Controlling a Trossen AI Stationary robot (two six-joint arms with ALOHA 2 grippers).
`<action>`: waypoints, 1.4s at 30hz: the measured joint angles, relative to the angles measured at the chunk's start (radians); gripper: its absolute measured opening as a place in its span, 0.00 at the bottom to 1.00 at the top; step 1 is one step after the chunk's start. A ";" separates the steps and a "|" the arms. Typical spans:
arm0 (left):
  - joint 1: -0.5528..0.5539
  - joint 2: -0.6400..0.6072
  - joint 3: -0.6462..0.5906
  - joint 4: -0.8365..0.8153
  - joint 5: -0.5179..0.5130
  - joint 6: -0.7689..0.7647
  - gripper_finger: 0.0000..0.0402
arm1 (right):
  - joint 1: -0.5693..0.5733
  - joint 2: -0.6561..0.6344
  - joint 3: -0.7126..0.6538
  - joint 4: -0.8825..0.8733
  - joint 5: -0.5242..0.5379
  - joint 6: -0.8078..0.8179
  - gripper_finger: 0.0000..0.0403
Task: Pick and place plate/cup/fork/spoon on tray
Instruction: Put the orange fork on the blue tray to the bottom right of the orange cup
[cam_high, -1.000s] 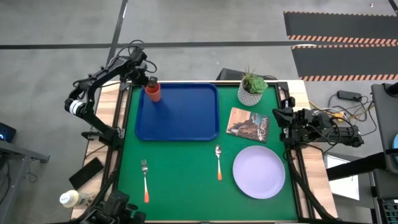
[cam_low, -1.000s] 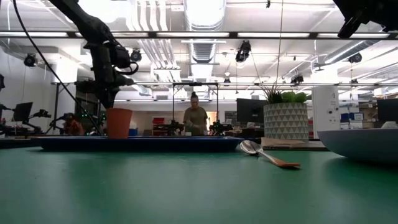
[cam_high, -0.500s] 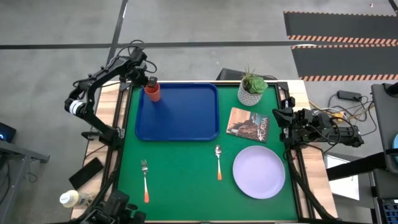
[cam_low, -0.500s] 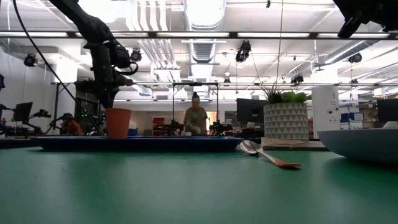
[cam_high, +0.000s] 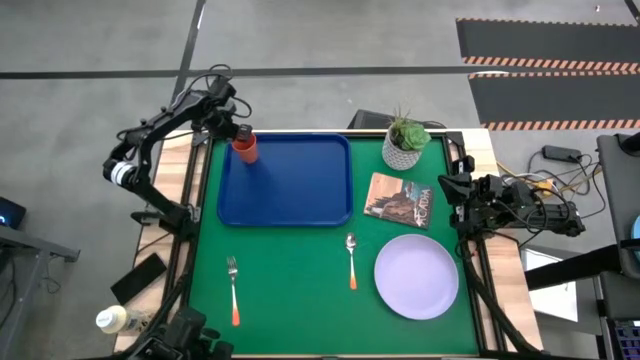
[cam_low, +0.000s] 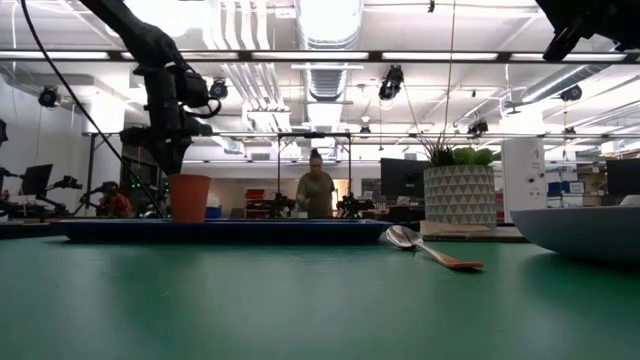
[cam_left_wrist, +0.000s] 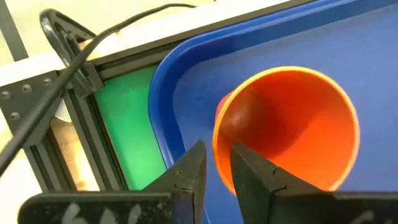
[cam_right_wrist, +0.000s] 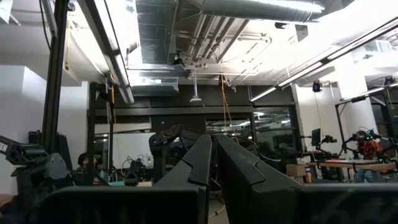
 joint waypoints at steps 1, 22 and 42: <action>0.000 -0.005 0.008 -0.005 0.000 0.000 0.15 | 0.000 0.000 0.000 0.000 0.000 0.000 0.04; -0.245 -0.283 -0.002 -0.039 0.001 -0.067 0.15 | 0.000 0.000 0.000 0.008 0.000 0.000 0.04; -1.135 -0.219 -0.002 0.010 -0.258 -0.523 0.15 | 0.000 0.000 0.000 0.015 -0.002 0.019 0.04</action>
